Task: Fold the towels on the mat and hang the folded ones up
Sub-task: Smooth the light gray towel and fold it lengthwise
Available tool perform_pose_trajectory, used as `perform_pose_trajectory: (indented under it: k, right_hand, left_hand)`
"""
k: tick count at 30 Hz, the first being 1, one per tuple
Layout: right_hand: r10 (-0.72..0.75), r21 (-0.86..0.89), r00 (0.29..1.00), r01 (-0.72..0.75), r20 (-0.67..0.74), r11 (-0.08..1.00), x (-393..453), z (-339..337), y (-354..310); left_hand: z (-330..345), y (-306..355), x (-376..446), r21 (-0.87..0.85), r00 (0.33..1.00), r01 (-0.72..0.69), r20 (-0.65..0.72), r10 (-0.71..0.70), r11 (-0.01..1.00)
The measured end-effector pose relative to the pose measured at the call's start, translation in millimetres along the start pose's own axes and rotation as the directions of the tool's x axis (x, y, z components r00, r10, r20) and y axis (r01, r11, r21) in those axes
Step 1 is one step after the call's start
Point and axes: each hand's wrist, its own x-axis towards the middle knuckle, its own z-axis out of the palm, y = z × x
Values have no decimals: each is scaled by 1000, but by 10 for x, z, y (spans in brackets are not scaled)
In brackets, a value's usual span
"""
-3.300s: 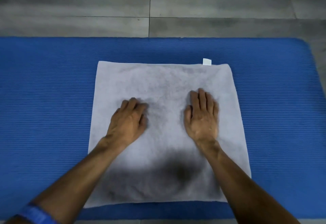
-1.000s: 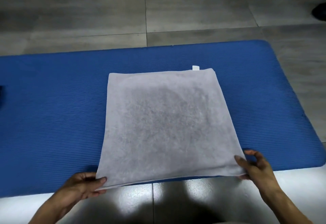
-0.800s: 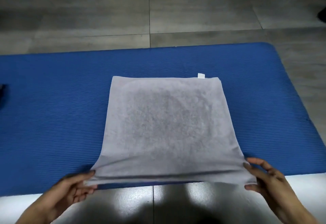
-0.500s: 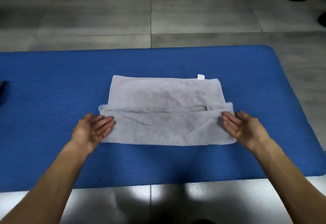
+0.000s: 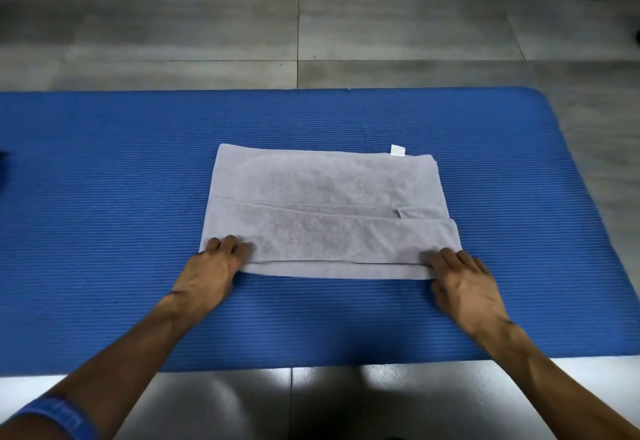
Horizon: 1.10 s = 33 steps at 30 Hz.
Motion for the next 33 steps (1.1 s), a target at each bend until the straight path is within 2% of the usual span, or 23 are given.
perform_pose_trajectory:
  k: [3, 6, 8, 11, 13, 16, 20, 22, 24, 26, 27, 28, 30, 31, 33]
  right_hand:
    - [-73, -6, 997, 73, -6, 997, -154, -100, 18]
    - [-155, 35, 986, 153, 58, 988, -463, -162, 43]
    - [-153, 103, 984, 144, 93, 984, -615, -191, 86]
    - [-102, 200, 990, 82, 92, 976, -524, -226, 115]
    - [-77, 220, 991, 50, 113, 974, -343, -201, 110]
    - [-30, 202, 988, -2, 154, 979, -96, -123, 134]
    - [-64, 195, 962, 12, 265, 981, 113, -157, 232]
    - [-108, 242, 940, 28, 325, 970, 153, -230, 299]
    - [-45, 361, 926, -101, 375, 927, 194, -303, 377]
    - [48, 483, 931, -232, 362, 845, 247, -342, 441]
    - [83, 503, 941, -248, 327, 828, 271, -345, 440]
    - [87, 476, 959, -211, 268, 854, 289, -328, 429]
    - [8, 312, 981, -69, 193, 948, 305, -229, 373]
    - [-51, 245, 978, -1, 204, 970, 303, -145, 359]
    - [-75, 230, 973, 24, 217, 973, 308, -45, 356]
  left_hand:
    - [-4, -72, -121, -13, 987, -114, 115, 115, 993]
    - [210, -245, -430, -231, 914, -373, 74, 398, 899]
    - [356, -330, -601, -401, 872, -394, 120, 474, 827]
    - [392, -402, -567, -385, 955, -291, -54, 293, 876]
    - [348, -446, -416, -298, 962, -259, -166, 218, 919]
    - [281, -520, -221, -189, 965, -232, -171, 201, 954]
    - [238, -606, -90, -305, 992, -114, -92, 90, 946]
    - [199, -644, -80, -417, 998, -32, -70, 3, 909]
    - [164, -667, -91, -536, 996, 30, -58, -72, 843]
    - [156, -685, -114, -606, 987, 97, -44, -156, 789]
    - [176, -704, -114, -628, 980, 122, -48, -194, 769]
    - [201, -727, -112, -652, 973, 147, -39, -227, 744]
    - [247, -753, -92, -700, 966, 164, -29, -257, 695]
    - [240, -734, -92, -731, 966, 160, -23, -258, 663]
    - [230, -708, -109, -795, 965, 180, 30, -259, 580]
